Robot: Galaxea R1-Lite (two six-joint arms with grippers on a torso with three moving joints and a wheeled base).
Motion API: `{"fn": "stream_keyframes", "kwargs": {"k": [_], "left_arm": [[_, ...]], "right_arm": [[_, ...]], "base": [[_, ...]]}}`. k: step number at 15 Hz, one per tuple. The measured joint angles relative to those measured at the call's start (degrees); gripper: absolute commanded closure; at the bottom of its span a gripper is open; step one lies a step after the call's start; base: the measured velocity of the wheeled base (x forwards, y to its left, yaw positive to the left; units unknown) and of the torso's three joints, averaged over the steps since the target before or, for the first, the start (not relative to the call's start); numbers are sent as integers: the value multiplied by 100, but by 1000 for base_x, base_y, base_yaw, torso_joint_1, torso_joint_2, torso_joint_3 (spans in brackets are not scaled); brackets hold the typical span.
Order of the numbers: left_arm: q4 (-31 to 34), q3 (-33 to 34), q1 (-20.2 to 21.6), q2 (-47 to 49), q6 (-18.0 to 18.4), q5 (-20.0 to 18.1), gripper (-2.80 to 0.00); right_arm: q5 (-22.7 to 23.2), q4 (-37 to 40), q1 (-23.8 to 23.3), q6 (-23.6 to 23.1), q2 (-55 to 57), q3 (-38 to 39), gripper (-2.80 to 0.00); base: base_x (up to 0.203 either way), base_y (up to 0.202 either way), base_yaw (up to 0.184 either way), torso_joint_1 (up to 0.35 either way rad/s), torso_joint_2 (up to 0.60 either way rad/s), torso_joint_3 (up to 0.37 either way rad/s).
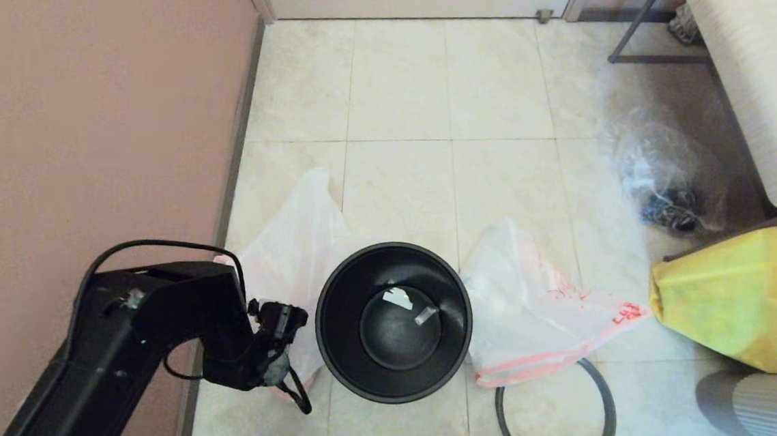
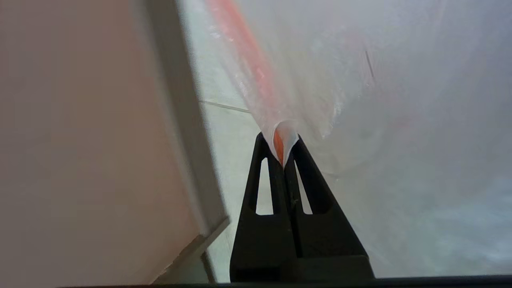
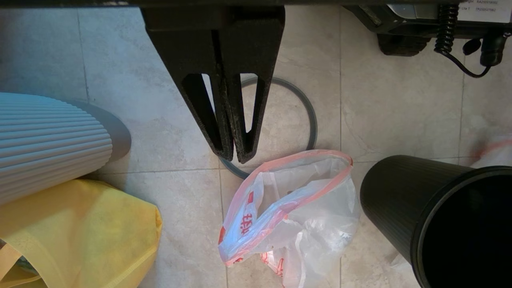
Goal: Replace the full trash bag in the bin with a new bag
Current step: Pick up a new trash bag, then put the new garbage bag on the trash can
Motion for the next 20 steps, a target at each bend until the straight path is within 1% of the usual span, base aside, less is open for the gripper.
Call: {"fn": "stream_keyframes", "kwargs": {"k": [1,3,6,7,9,12,13,14,16,18,20], "left_arm": [[-7,266,-16,-278,-62,-4,0],[-11,1052,-96,-907,-183,0,0],[-136,2485,-328,-1839,-387,30,0],[-280,2970,-425,-2141,-419,41,0],[-770,4001,-591,-2784,-435,56,0],[-1537,5333,-728,-3721,-413,65,0],[-1757,5673,-798,-4012,-428,64,0],[-1863,5844,-860,-4291,-446,63,0],[-1824,5983,-1051,-4906,-374,54,0],[-1810,6017,-1439,-5558,-67,50,0],[-1787,5876,-1788,-6262,431,38,0]], "right_arm": [[0,1,0,2,0,0,0],[0,1,0,0,0,0,0],[0,0,0,0,0,0,0],[0,1,0,1,0,0,0],[0,1,0,0,0,0,0],[0,1,0,2,0,0,0],[0,1,0,1,0,0,0],[0,1,0,2,0,0,0],[0,1,0,1,0,0,0],[0,1,0,0,0,0,0],[0,1,0,1,0,0,0]], "base": [[0,0,0,0,0,0],[0,0,0,0,0,0],[0,0,0,0,0,0],[0,0,0,0,0,0],[0,0,0,0,0,0],[0,0,0,0,0,0],[0,0,0,0,0,0],[0,0,0,0,0,0],[0,0,0,0,0,0],[0,0,0,0,0,0],[0,0,0,0,0,0]]}}
